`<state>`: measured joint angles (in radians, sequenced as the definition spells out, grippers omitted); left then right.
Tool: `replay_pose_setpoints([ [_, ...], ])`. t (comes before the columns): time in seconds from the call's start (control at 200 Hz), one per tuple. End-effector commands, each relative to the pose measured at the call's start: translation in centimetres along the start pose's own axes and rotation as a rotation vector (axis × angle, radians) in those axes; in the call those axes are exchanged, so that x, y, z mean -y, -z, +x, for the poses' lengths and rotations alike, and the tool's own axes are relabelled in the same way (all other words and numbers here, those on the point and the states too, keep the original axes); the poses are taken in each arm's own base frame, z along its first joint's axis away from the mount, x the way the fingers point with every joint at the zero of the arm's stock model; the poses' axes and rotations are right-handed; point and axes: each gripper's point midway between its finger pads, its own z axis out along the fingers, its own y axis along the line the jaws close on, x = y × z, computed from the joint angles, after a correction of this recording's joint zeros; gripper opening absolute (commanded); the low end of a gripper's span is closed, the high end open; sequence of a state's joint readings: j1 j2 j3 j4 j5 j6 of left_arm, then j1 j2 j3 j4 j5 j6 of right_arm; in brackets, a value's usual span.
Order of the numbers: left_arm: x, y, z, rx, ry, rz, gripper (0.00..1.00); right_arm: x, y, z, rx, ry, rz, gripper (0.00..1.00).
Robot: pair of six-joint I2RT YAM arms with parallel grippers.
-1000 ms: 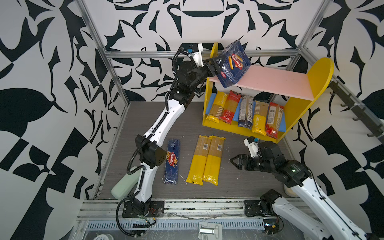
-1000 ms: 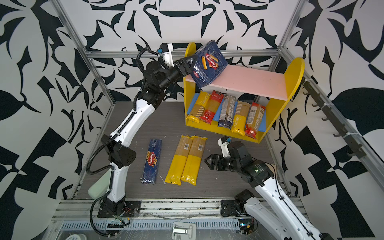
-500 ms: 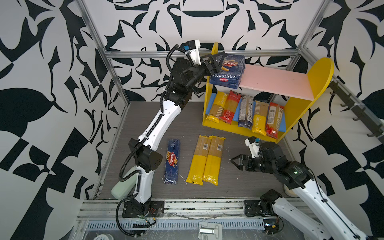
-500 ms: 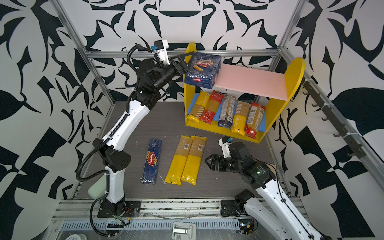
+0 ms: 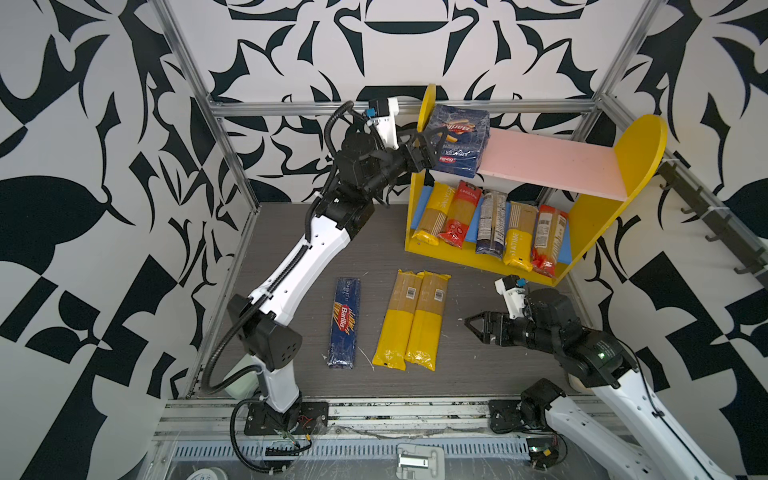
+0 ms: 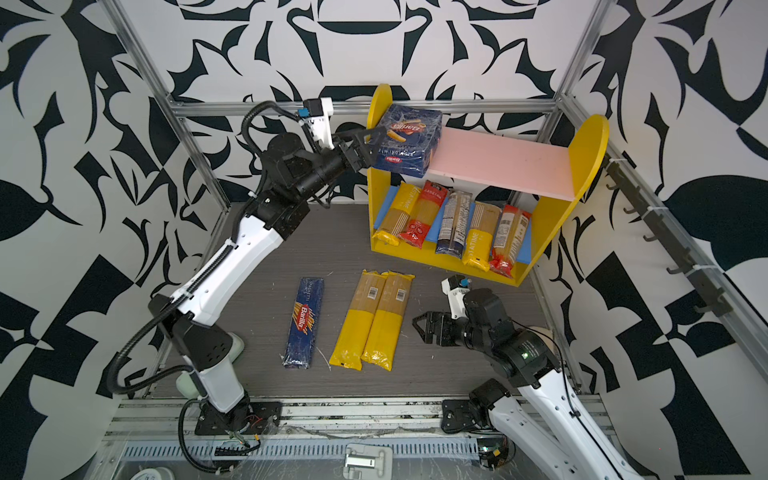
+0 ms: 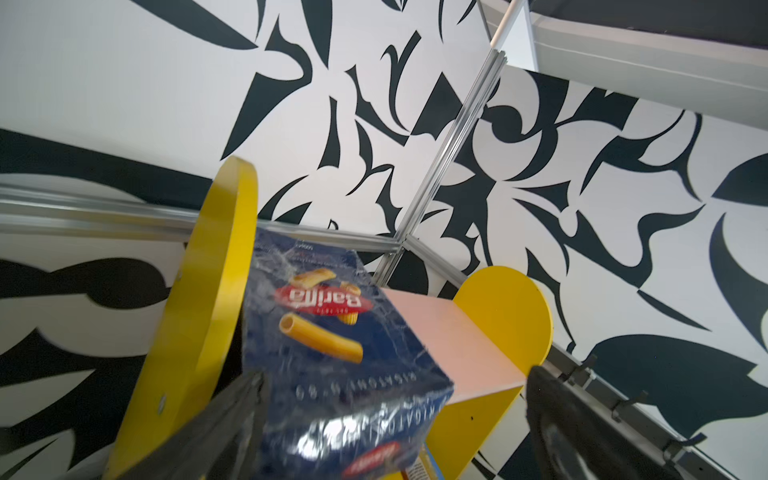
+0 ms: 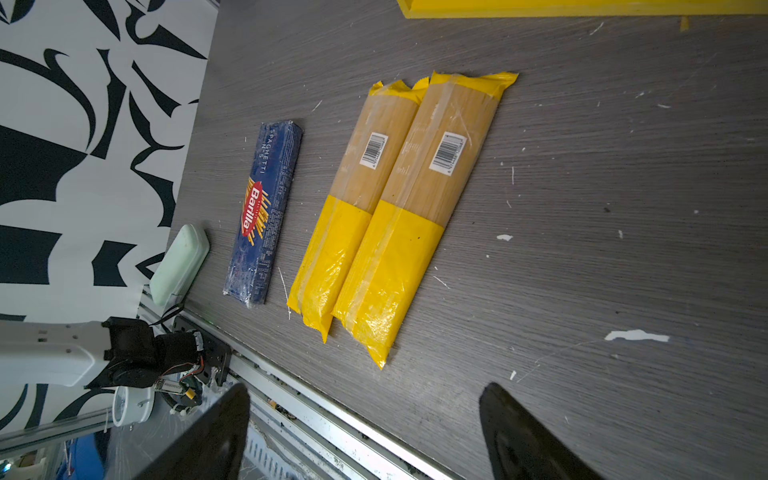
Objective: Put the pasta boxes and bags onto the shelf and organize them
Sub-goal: 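Lower the rigatoni box onto the pink top board and open the left gripper, then withdraw the left gripper down toward the long blue Barilla spaghetti box, then lower the left gripper around the spaghetti box and close it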
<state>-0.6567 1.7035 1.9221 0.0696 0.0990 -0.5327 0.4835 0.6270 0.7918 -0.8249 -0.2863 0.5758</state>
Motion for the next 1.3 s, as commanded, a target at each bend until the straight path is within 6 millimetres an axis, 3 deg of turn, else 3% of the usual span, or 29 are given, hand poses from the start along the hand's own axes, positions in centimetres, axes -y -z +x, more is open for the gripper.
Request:
replay_pose_setpoints([
  [0.0,0.3,4.3,-1.1,0.041,-0.063,-0.093,1.0,1.2,0.1,0.2,0.005,-0.002,0.056,0.9],
  [0.165,-4.2,11.1,3.8,-0.041,-0.034,-0.317,1.0,1.8,0.0,0.6,0.0,-0.008,0.078,0.93],
  [0.185,-4.3,12.5,3.7,-0.033,-0.03,-0.336,1.0,1.8,-0.1,0.6,0.0,-0.01,0.076,0.93],
  [0.35,-8.3,20.1,8.6,-0.118,0.01,-0.537,1.0,2.2,-1.6,1.5,-0.029,-0.042,0.058,0.94],
  [0.52,-11.0,27.4,12.9,-0.18,0.064,-0.686,1.0,2.2,-3.2,2.1,-0.056,-0.091,0.021,0.94],
  [0.665,-12.8,32.2,16.8,-0.252,0.138,-0.791,1.0,2.4,-3.8,2.3,-0.059,-0.1,0.018,0.95],
  [0.865,-14.7,36.1,21.4,-0.318,0.254,-0.889,0.99,2.0,-4.7,2.1,-0.071,-0.09,0.027,0.95],
  [1.155,-16.6,38.9,26.7,-0.455,0.336,-1.016,0.99,0.5,-6.7,2.0,-0.105,-0.02,0.055,0.95],
  [1.295,-16.5,39.7,28.7,-0.516,0.357,-1.029,0.99,0.2,-7.6,1.6,-0.108,-0.022,0.055,0.95],
])
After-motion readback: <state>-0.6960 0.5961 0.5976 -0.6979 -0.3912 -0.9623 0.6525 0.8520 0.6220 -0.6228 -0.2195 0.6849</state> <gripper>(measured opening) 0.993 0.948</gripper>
